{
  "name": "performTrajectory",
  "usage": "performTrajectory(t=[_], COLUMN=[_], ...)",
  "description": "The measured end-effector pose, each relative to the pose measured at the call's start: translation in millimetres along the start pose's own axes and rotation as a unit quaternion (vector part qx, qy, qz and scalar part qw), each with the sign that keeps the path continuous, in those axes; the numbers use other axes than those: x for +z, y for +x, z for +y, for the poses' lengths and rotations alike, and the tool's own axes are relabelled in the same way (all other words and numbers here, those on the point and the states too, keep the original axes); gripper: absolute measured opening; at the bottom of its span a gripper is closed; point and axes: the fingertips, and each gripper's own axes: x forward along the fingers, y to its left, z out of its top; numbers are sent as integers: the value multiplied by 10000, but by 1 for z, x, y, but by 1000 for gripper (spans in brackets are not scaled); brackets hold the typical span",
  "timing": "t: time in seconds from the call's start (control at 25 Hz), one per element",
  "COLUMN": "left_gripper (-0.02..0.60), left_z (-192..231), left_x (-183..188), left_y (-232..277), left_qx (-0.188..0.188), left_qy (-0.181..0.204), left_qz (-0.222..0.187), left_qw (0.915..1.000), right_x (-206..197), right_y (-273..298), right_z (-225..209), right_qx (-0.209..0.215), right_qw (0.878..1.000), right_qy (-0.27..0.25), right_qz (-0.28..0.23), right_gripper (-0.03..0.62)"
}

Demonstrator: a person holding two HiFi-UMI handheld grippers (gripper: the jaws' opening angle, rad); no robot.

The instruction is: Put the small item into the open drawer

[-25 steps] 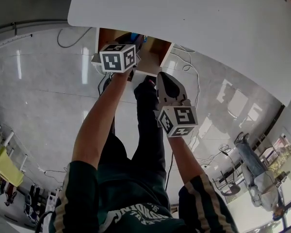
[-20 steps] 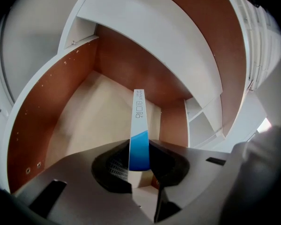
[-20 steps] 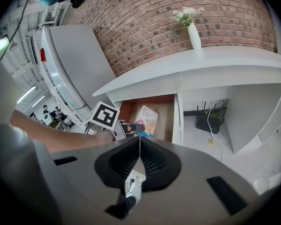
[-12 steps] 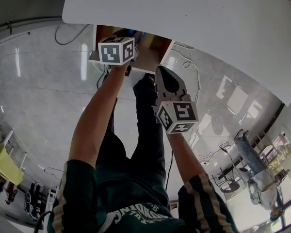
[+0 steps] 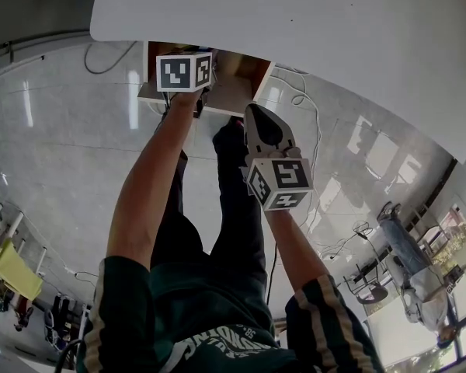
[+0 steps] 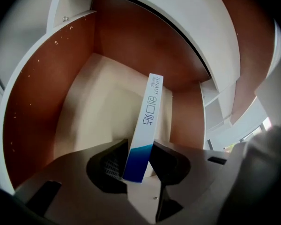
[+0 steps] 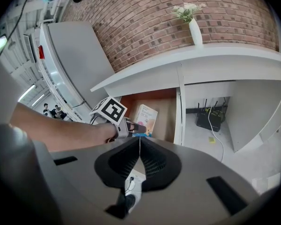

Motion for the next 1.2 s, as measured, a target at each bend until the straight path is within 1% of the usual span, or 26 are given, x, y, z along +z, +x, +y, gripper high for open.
performTrajectory(t=[0.12,0.28,0.56,0.6,0.64,0.68,0.72,0.76,0.8,0.84,0.88,0.92,0.96,1.0,1.04,1.08,1.12,1.2], left_gripper=[132,155,245,261,276,296,311,313,313,313,314,322,336,351,369,395,414,422], left_z=[6,14,22,24,29,40,57,75,90,94,90,78,63,47,34,27,25,27], left_x=[0,-3,-14,-16,-19,-25,-36,-50,-63,-73,-76,-66,-44,-19,-7,-10,-19,-24], left_y=[0,1,8,9,8,-1,-17,-37,-53,-61,-58,-46,-27,-5,12,20,20,11], left_qx=[62,106,93,108,235,577,1145,1785,2274,2474,2388,2083,1630,1129,716,490,446,549], left_qy=[-100,-222,-194,-147,-86,-16,58,115,132,108,99,191,406,641,728,619,445,260], left_qz=[38,206,669,698,770,983,1377,1868,2314,2599,2635,2336,1713,1002,558,520,666,797], left_qw=[9999,9995,9975,9974,9967,9935,9838,9660,9458,9334,9346,9496,9708,9865,9932,9955,9958,9950], right_x=[-3,-3,-1,-1,0,0,1,1,0,0,0,1,2,2,3,3,3,4], right_y=[7,15,16,15,15,14,14,15,16,17,17,17,17,16,16,16,15,14], right_z=[-3,-4,3,3,3,3,3,3,3,3,2,2,2,2,2,3,3,4], right_qx=[-30,-53,-28,-23,-15,-11,-13,-17,-19,-21,-24,-27,-28,-27,-26,-27,-32,-46], right_qw=[9999,9999,9999,9999,9999,9999,9999,9999,9998,9998,9998,9998,9998,9999,9999,9999,9999,9999], right_qy=[-55,-22,64,81,102,119,129,138,148,154,156,156,156,154,152,149,147,154], right_qz=[91,146,141,142,136,122,107,95,89,86,83,80,76,71,67,63,59,40], right_gripper=[26,26,26,26,26,26,26,26,26,26,26,26,26,26,26,25,26,26])
